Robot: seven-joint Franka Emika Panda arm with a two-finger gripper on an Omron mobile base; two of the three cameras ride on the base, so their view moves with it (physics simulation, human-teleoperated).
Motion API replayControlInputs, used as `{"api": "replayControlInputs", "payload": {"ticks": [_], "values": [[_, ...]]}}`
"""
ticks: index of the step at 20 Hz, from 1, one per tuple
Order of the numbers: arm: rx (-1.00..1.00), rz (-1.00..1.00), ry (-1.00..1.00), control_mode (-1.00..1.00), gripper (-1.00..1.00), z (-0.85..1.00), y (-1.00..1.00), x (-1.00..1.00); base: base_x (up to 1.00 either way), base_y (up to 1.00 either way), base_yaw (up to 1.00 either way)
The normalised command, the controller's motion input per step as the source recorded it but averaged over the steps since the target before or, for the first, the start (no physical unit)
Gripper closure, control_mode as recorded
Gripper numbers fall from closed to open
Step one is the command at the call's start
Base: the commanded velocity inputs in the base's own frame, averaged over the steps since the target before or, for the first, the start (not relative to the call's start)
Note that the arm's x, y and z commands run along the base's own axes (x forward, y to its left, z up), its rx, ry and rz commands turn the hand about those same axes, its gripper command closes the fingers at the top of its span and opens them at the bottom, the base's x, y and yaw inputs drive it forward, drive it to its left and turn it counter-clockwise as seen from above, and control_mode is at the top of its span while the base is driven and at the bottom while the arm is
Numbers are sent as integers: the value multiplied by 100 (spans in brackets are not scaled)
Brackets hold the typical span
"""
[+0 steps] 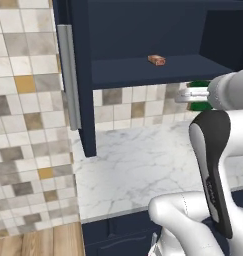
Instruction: Pick up the bar soap and sponge from the sink, and place them back in the cabinet, and close the cabinet doors.
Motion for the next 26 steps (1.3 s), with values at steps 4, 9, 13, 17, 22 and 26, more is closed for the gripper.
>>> {"api": "replayControlInputs", "payload": {"ticks": [4,9,13,17,22,26], "values": [[0,1,-2,-100,100,13,20,17,0,0,0],[0,2,0,-100,100,27,15,15,0,0,0],[0,2,0,-100,100,12,8,20,0,0,0],[0,3,0,-100,100,0,3,34,0,0,0],[0,2,0,-100,100,0,1,34,0,0,0],[-1,2,0,-100,100,0,3,30,0,0,0]]}}
